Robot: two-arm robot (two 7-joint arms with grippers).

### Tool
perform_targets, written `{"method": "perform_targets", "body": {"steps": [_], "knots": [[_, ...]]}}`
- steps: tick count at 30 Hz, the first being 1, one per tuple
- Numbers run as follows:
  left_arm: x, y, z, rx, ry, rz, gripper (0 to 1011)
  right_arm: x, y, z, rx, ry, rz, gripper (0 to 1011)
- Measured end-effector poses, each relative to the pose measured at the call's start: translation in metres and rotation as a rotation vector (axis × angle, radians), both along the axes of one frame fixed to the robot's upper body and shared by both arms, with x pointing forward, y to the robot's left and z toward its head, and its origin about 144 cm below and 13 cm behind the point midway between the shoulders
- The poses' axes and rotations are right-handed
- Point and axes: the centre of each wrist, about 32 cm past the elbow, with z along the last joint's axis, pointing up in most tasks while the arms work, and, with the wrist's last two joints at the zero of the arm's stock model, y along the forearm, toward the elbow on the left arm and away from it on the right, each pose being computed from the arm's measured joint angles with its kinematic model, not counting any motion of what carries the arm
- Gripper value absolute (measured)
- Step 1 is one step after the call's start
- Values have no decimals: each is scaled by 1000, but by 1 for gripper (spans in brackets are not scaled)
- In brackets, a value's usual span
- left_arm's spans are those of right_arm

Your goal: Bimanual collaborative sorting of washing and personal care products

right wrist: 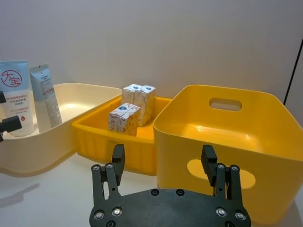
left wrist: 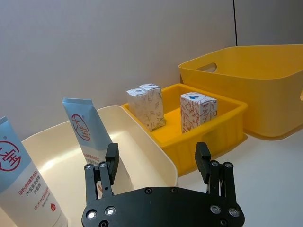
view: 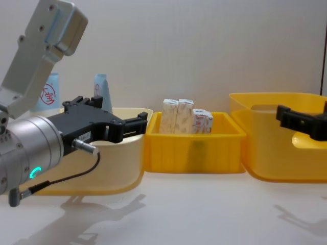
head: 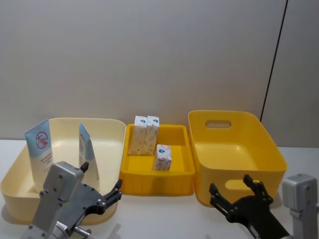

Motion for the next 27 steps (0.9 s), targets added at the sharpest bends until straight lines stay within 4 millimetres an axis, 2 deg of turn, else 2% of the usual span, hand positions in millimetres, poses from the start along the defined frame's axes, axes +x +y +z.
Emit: {"method": "perform_targets", "body": {"steps": [5, 13, 20, 27], "knots": [[0, 0, 0, 0, 0, 0, 1003, 8, 8, 10, -3, -4, 28, 1001], [0, 0, 0, 0, 0, 0, 1003, 29, 33, 41, 1, 3, 92, 1001], [0, 0, 0, 0, 0, 0, 1003, 48, 54, 69, 15, 60, 129, 1001], [0, 0, 0, 0, 0, 0, 1003, 64, 67, 88, 25, 128, 137, 1001]]}}
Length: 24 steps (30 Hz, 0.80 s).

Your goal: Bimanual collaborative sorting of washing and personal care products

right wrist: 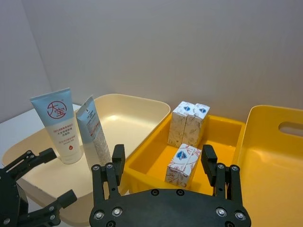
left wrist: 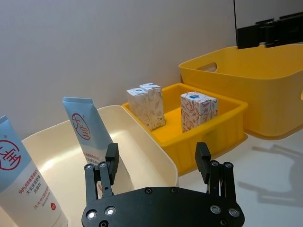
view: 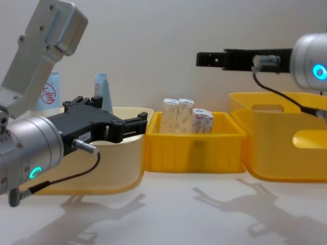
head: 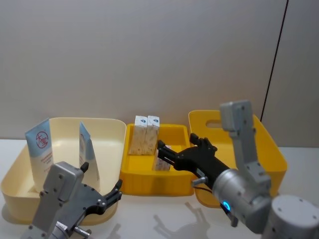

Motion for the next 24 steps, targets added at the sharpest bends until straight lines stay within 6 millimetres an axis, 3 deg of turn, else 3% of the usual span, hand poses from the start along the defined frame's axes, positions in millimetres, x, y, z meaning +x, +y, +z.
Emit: {"method": "perform_targets", "body": {"steps": [10, 24], "knots": [[0, 0, 0, 0, 0, 0, 1003, 29, 15, 23, 2, 139, -25, 1001], [0, 0, 0, 0, 0, 0, 1002, 88, 34, 44, -33, 356, -123, 1001]]}}
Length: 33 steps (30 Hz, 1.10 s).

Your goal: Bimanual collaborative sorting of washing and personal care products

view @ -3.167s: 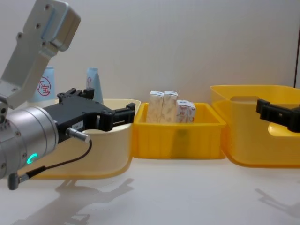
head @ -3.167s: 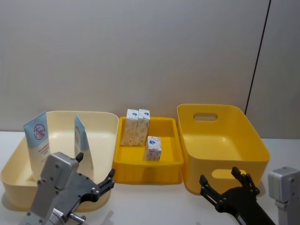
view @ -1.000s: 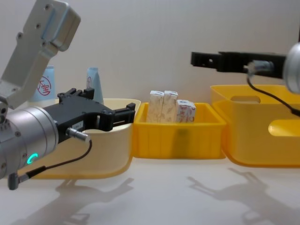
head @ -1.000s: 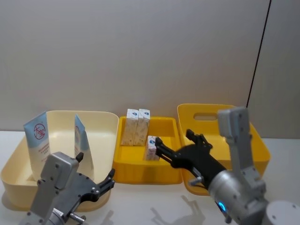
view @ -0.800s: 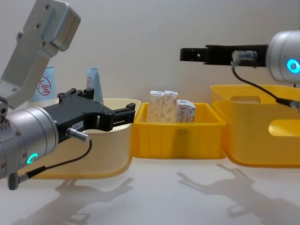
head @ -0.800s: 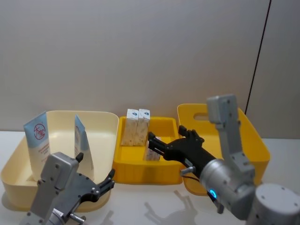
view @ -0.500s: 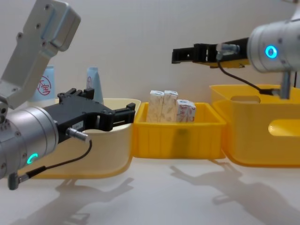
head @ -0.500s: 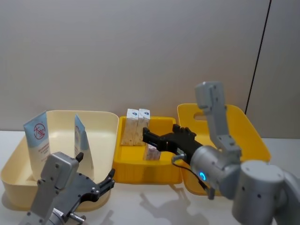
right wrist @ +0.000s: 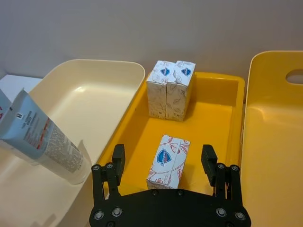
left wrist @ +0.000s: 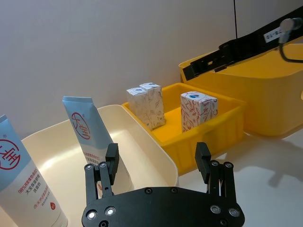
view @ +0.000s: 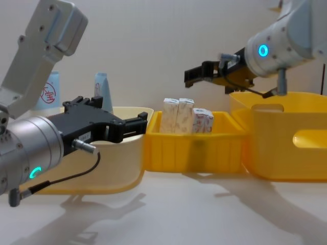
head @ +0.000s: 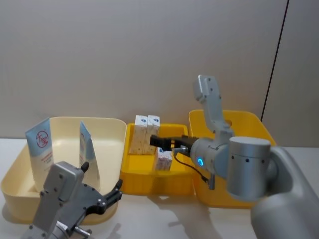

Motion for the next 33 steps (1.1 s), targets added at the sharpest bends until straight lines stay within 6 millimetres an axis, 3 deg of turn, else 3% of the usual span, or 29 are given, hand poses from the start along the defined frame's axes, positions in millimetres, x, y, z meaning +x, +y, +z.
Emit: {"method": "perform_targets", "body": {"steps": [12, 33], "knots": [[0, 0, 0, 0, 0, 0, 1003, 32, 16, 4, -29, 127, -12, 1001], [0, 0, 0, 0, 0, 0, 1003, 45, 31, -3, -143, 185, -29, 1001]]}}
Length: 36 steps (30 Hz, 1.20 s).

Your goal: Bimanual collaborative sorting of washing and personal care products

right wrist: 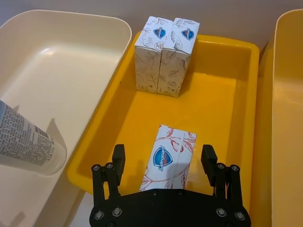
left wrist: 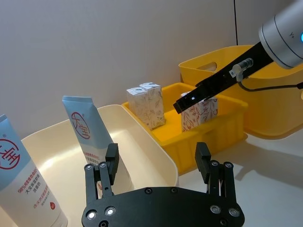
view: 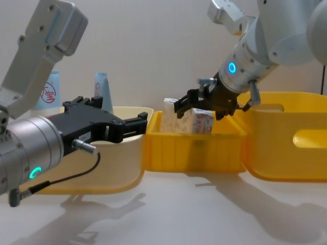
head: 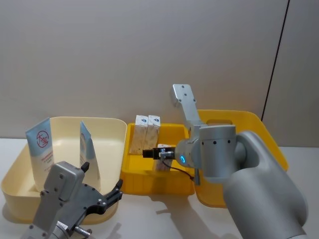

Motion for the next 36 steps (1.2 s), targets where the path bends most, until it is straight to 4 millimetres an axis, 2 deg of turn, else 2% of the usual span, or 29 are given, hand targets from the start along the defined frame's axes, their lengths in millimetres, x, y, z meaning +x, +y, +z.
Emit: {"method": "perform_targets", "body": {"steps": [9, 17, 21, 25, 26, 28, 36], "knots": [[0, 0, 0, 0, 0, 0, 1003, 1, 2, -5, -15, -2, 5, 981], [0, 0, 0, 0, 0, 0, 1003, 1, 3, -8, -21, -1, 10, 786], [0, 0, 0, 0, 0, 0, 1003, 1, 4, -9, -23, -1, 11, 630], [0, 0, 0, 0, 0, 0, 1002, 1, 4, -9, -24, -1, 12, 560], [0, 0, 0, 0, 0, 0, 1003, 1, 4, -9, -24, -1, 12, 490], [0, 0, 0, 0, 0, 0, 1003, 1, 4, -9, -25, -1, 12, 439], [0, 0, 0, 0, 0, 0, 1003, 1, 4, -10, -26, -2, 13, 402]]}}
